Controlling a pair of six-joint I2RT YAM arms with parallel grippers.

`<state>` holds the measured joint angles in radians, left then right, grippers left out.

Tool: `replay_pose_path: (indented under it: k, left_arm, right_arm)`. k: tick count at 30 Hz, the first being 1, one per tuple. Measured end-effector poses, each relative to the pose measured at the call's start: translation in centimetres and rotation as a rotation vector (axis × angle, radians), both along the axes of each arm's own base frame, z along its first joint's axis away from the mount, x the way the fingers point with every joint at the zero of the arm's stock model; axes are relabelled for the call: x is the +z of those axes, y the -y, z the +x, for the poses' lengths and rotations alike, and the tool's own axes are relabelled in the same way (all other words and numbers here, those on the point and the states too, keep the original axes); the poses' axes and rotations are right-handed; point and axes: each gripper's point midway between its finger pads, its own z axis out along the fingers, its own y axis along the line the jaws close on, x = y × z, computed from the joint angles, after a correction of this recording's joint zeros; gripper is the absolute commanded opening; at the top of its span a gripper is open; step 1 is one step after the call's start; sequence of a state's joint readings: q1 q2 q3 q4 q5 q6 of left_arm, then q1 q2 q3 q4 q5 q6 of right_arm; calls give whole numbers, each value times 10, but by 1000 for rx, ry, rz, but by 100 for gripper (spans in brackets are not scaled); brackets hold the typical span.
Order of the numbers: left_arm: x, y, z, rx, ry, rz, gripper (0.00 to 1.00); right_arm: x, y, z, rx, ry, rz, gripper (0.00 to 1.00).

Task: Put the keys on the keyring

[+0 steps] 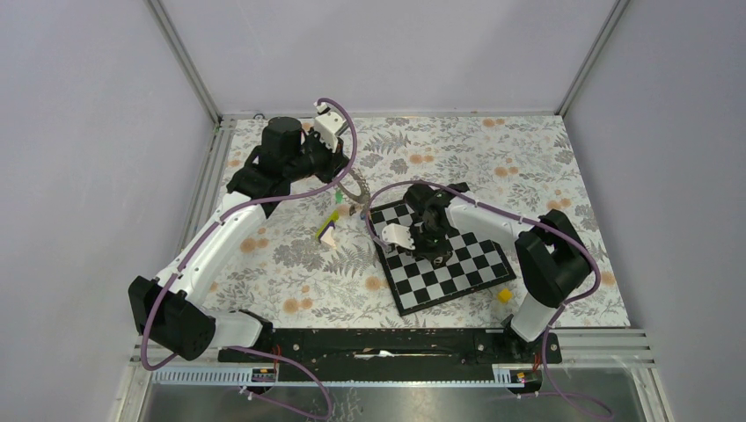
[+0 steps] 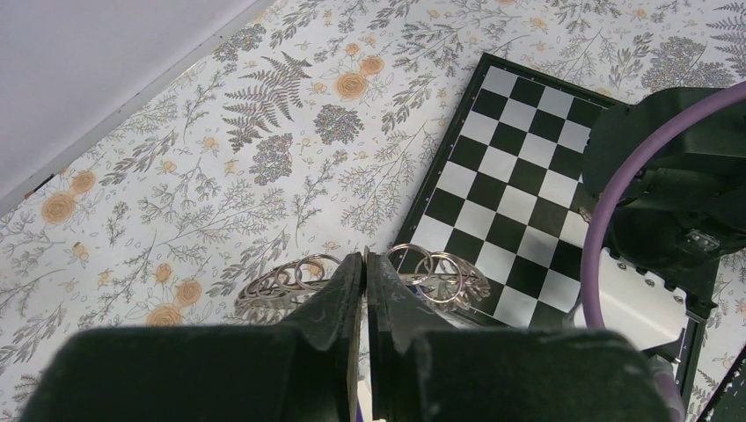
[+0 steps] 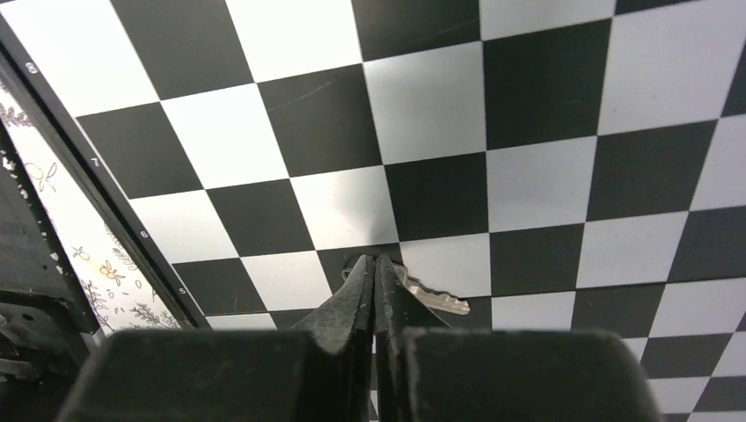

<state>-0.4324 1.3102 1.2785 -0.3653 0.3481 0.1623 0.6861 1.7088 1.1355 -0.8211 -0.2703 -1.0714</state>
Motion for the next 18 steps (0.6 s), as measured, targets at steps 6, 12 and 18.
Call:
replay_pose_path:
  k: [6, 12, 18]
  left_arm:
    - [0, 0, 0, -3, 0, -1, 6]
    - [0, 1, -1, -10, -2, -4, 6]
    - [0, 2, -2, -16, -3, -7, 6]
  right_arm:
    - [1, 5, 12, -88, 39, -25, 6]
    - [9, 17, 17, -187, 62, 0, 32]
    - [12, 23, 7, -172, 65, 16, 45]
